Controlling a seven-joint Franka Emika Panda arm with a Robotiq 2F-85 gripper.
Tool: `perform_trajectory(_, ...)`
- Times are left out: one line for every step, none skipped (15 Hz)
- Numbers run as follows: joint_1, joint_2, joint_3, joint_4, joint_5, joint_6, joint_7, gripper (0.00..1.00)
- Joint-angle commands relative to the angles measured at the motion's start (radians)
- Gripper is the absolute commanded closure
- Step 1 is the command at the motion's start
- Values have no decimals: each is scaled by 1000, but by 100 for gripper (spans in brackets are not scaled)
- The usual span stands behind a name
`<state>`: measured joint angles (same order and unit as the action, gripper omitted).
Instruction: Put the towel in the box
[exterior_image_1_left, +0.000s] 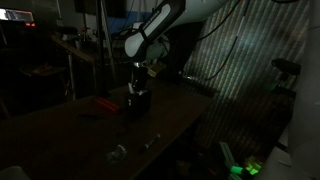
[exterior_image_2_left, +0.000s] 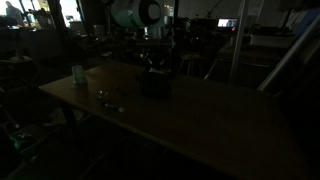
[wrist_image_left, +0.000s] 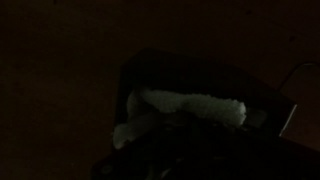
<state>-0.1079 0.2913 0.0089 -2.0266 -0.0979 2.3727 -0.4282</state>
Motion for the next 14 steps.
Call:
perform_trajectory(13, -84, -11, -48, -21, -1, 27, 100)
perform_trajectory(15, -101, -14, -52, -29, 2, 32, 100)
perform_trajectory(15, -118, -16, -55, -34, 3, 34, 100)
perform_trajectory(16, -135, -19, -56, -41, 3, 39, 100)
perform_trajectory(17, -150, -21, -54, -49, 5, 44, 100)
perform_trajectory(19, -164, -23, -52, -56, 5, 46, 100)
perform_trajectory(21, -177, -24, -46, -66, 5, 50, 100)
perform_trajectory(23, -187, -25, -40, -78, 4, 55, 100)
perform_trajectory(25, -196, -24, -35, -86, 4, 56, 100)
perform_trajectory(27, -200, -23, -27, -95, 5, 60, 100)
perform_trajectory(30, -203, -21, -20, -101, 5, 61, 100)
perform_trajectory(34, -202, -19, -14, -105, 6, 59, 100)
perform_trajectory(38, -196, -17, -5, -106, 9, 56, 100)
perform_trajectory(42, -190, -15, 3, -103, 11, 53, 100)
